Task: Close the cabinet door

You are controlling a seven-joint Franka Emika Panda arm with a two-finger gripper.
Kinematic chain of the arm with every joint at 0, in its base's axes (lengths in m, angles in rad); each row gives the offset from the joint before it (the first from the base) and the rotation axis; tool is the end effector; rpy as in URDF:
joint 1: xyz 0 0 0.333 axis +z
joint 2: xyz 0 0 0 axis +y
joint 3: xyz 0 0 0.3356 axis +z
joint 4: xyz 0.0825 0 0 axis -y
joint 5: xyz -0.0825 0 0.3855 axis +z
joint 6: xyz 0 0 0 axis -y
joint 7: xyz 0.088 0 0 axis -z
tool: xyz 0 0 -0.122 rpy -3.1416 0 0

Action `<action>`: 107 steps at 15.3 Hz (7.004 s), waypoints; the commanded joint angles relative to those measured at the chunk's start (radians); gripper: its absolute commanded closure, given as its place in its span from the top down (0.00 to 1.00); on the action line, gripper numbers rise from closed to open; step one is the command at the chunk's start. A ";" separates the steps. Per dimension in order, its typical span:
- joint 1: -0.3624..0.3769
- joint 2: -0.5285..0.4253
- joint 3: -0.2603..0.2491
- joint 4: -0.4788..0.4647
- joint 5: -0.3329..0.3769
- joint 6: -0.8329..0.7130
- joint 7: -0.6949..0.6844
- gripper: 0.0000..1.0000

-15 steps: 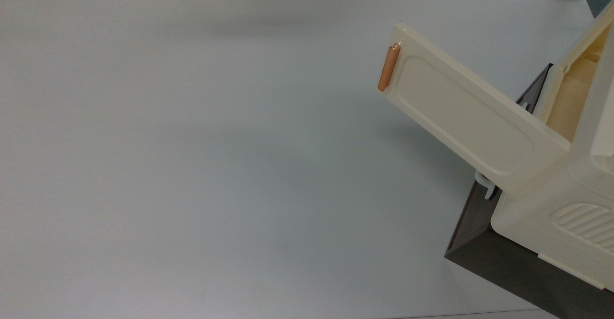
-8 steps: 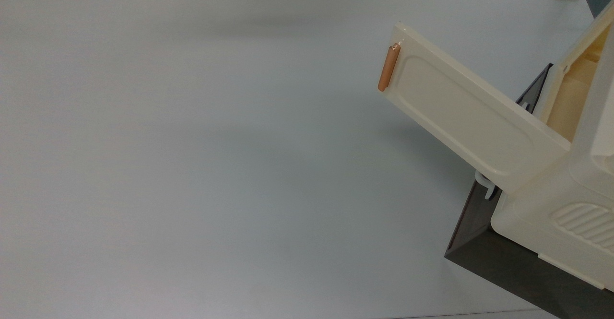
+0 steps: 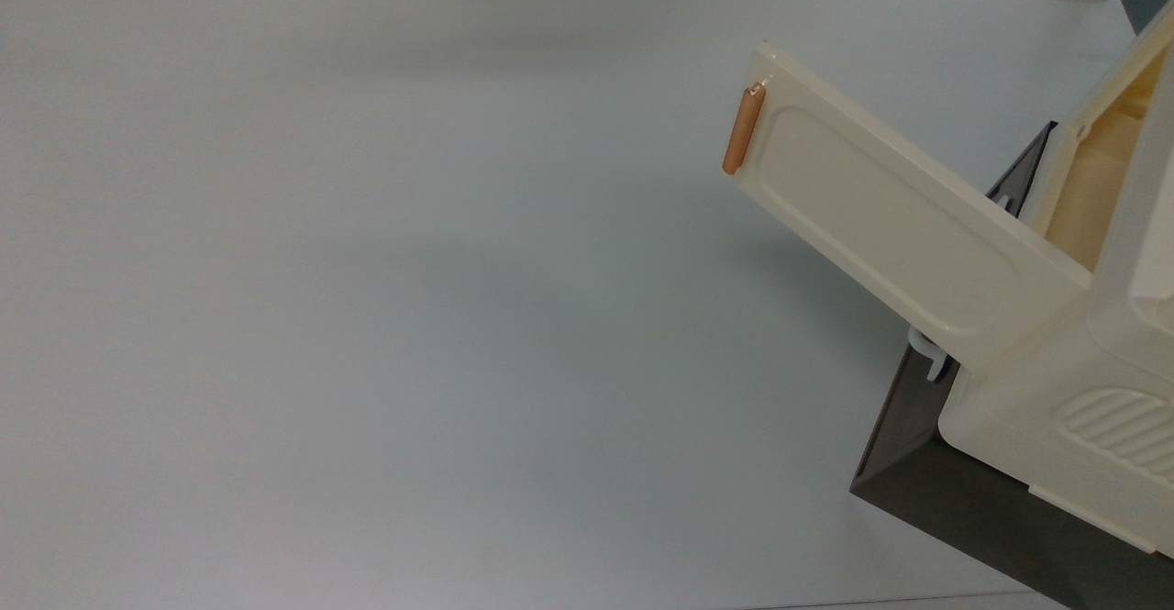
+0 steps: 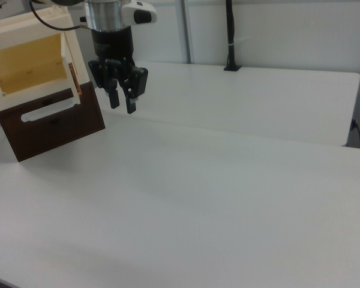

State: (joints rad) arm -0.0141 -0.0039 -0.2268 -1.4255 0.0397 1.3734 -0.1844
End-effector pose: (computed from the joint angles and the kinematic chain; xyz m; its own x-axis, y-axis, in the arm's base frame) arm 0.5180 -0.1220 0.6818 0.9980 -0.0486 -0.0399 -0.0505 -0.9976 -0.0483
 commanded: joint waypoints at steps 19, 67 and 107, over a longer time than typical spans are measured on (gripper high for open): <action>0.124 0.030 0.004 0.000 0.068 0.068 -0.446 0.24; 0.792 0.292 0.027 0.051 0.124 0.900 0.197 0.09; 0.090 0.064 0.001 0.036 0.037 0.068 0.152 1.00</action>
State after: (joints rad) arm 0.1189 0.0710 -0.2341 -1.3777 0.0200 1.4374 0.0006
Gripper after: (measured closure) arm 0.000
